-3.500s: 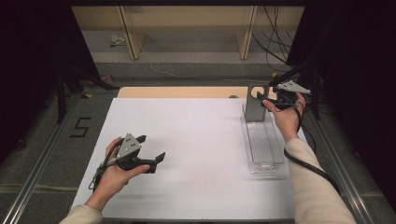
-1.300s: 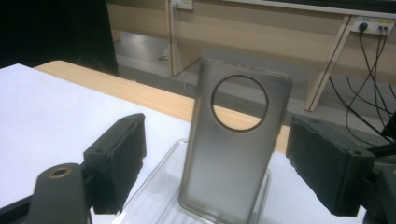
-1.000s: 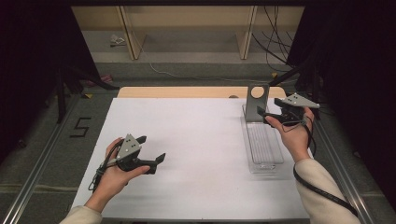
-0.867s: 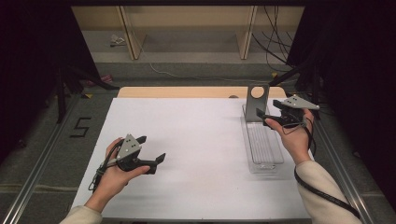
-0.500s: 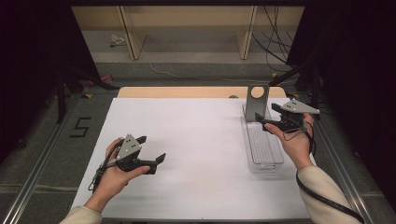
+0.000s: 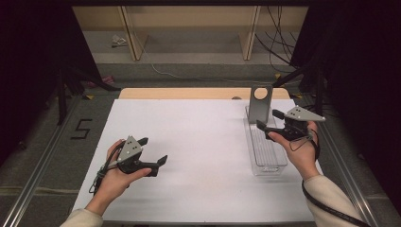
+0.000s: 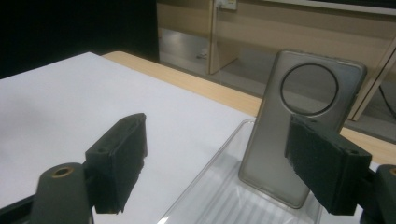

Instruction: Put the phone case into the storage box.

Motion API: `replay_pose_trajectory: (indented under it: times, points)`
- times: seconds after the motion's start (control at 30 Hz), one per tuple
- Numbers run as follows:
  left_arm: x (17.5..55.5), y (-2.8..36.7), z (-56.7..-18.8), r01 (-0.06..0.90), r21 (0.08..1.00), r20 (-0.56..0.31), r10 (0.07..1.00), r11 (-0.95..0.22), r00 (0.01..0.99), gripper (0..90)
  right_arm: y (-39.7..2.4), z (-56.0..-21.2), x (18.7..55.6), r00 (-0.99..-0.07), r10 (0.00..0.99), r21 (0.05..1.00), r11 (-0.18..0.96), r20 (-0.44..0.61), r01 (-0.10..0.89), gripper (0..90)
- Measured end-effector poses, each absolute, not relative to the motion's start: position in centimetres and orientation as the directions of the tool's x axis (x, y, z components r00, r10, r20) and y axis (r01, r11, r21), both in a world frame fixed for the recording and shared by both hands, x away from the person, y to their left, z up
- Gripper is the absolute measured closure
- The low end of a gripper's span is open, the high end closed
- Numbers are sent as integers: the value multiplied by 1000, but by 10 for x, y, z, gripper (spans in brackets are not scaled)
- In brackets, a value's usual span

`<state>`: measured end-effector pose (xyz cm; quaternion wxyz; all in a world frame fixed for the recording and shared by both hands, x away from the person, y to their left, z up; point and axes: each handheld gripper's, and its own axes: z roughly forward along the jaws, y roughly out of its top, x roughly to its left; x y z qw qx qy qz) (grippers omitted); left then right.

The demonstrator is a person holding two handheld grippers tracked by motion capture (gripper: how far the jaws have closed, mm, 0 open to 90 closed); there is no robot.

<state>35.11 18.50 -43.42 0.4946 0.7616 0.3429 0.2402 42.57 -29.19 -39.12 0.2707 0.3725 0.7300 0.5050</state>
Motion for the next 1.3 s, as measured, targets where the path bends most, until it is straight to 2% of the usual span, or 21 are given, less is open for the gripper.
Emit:
replay_pose_trajectory:
  times: [1.3]
  points:
    - [336, 179, -430, 263, 922, 37, 739, -285, 672, 61, -280, -399, 380, -693, 720, 937, 261, -28, 233, 209]
